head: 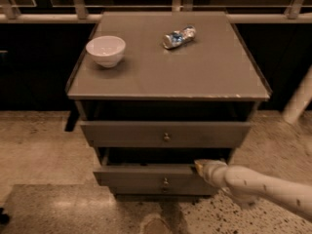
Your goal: Open middle drawer
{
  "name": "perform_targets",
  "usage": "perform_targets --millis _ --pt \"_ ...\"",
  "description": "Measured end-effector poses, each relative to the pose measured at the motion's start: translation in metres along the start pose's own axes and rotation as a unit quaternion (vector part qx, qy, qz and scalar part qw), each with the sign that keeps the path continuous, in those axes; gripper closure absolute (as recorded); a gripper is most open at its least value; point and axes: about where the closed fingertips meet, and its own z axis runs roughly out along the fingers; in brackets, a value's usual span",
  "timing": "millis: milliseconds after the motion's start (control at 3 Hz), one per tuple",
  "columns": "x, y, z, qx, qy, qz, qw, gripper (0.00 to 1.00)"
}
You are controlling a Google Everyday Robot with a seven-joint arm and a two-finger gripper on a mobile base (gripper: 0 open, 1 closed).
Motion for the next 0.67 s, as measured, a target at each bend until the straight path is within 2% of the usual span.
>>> perform_targets --millis 333,667 --pt "-0.001 0.0 -0.001 0.0 0.0 0.0 1.0 1.0" --pt "0.022 -0.007 -0.018 0.005 0.036 0.018 0.9992 1.0"
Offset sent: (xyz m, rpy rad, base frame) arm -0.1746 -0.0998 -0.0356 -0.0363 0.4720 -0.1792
